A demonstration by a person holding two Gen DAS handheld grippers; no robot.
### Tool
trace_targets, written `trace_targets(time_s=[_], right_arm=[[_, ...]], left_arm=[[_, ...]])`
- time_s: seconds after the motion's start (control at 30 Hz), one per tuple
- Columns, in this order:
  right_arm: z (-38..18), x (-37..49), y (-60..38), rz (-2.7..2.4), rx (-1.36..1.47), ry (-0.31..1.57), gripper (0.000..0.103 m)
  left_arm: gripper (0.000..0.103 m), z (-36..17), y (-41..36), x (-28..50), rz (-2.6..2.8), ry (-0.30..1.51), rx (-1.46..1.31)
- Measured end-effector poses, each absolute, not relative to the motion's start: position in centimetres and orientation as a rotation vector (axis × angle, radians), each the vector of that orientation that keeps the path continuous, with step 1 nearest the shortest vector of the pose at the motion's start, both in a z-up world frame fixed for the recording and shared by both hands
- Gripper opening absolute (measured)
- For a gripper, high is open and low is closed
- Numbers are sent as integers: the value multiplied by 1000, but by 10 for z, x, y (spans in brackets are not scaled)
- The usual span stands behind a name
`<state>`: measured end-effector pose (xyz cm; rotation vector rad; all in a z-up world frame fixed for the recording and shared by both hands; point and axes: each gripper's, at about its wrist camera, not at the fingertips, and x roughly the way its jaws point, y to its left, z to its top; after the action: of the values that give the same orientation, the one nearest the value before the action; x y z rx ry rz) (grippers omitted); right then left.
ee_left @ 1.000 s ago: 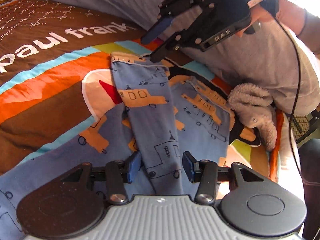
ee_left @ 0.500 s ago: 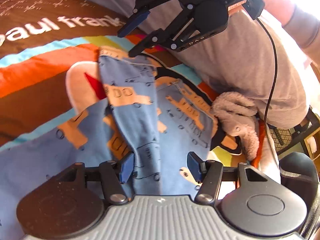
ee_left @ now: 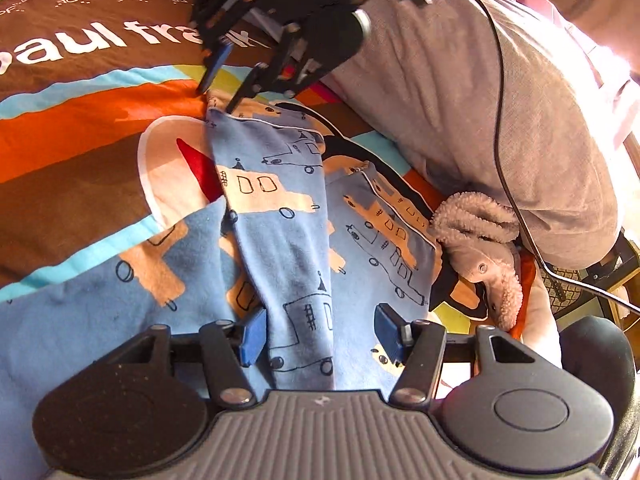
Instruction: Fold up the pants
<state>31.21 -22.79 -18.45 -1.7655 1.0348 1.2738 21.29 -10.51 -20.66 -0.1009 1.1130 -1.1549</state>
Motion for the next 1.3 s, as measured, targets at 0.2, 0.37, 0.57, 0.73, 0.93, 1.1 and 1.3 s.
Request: trace_targets(time_s=[0.2,0.37,0.57,0.73,0.93,1.1,1.3], right_arm=[[-199,325,-219,1350,-1824,1125,28],[-188,332,-216,1328,-1796,1169,9],[-144,323,-239,1264,-1698,1118,8],[-114,302,-258,1225,-1657,1080,8],[-89,261,-276,1196,-1659,1043,8],[-83,231,-291,1182,-1644,1061,8],[-82,199,-305,1171,-1593,1091,8]], left_arm=[[68,-210,-112,214,-1163,1120,-111],[68,-208,-109,212,-1155,1113,-109],[68,-204,-108,207,-1141,1102,-112],[68,-200,-109,201,-1132,1090,-103],[34,-192,-112,191,-1113,1041,-67],[15,-188,-119,181,-1107,1031,-23],[11,-184,-124,166,-1116,1026,16]])
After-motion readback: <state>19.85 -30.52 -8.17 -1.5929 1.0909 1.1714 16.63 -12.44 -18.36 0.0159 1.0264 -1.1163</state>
